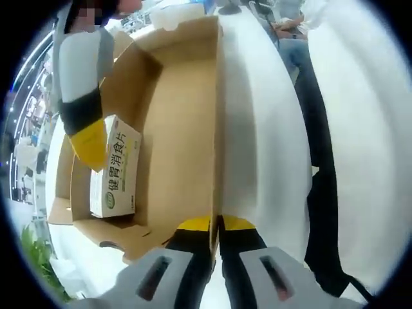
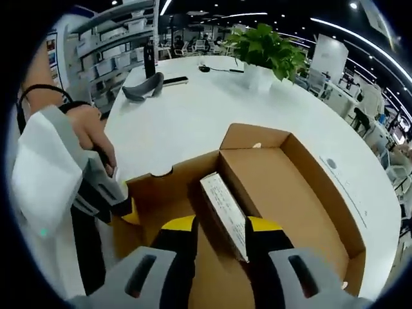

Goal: Operate the shoe box by opening the lid, removing the specified soft item, and placing it in the target area until the item is outside and the box remains undamaged.

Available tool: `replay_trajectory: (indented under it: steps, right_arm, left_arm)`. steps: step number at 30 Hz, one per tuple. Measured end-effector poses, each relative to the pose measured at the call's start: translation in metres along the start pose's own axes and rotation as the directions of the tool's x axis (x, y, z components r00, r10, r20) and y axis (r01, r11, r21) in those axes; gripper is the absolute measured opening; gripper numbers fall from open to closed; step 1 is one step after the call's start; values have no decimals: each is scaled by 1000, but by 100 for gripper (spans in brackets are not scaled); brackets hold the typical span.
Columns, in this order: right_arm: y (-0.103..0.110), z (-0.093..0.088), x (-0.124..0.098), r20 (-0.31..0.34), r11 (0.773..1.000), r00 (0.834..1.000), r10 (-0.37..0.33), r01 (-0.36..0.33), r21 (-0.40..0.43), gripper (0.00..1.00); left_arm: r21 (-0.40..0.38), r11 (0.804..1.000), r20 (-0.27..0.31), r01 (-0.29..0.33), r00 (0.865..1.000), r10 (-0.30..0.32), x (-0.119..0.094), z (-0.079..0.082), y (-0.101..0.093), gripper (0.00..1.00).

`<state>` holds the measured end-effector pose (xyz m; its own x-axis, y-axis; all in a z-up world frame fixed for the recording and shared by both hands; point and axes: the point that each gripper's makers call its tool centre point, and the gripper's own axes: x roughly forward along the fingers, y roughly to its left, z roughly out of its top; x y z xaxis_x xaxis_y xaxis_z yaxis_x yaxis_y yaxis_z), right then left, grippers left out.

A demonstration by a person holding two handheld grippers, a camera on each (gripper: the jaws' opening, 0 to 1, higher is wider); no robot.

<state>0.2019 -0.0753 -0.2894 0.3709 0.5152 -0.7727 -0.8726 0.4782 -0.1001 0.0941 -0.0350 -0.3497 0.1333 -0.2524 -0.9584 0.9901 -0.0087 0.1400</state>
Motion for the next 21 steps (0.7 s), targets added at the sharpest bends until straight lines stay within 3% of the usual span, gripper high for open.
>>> replay_trajectory:
  steps: [11, 18, 21]
  right_arm:
    - [3, 0, 12, -29, 999, 1000, -6, 5, -41, 31]
    - [-3, 0, 22, -47, 991, 998, -35, 28, -134, 30]
    - [-2, -10, 26, -121, 977, 992, -19, -7, -212, 30]
  left_arm:
    - [6, 1000, 6, 7, 1000, -7, 0, 0, 0, 3]
    - [5, 1000, 4, 5, 1000, -5, 0, 0, 0, 3]
    - [7, 1000, 4, 4, 1000, -4, 0, 0, 0, 3]
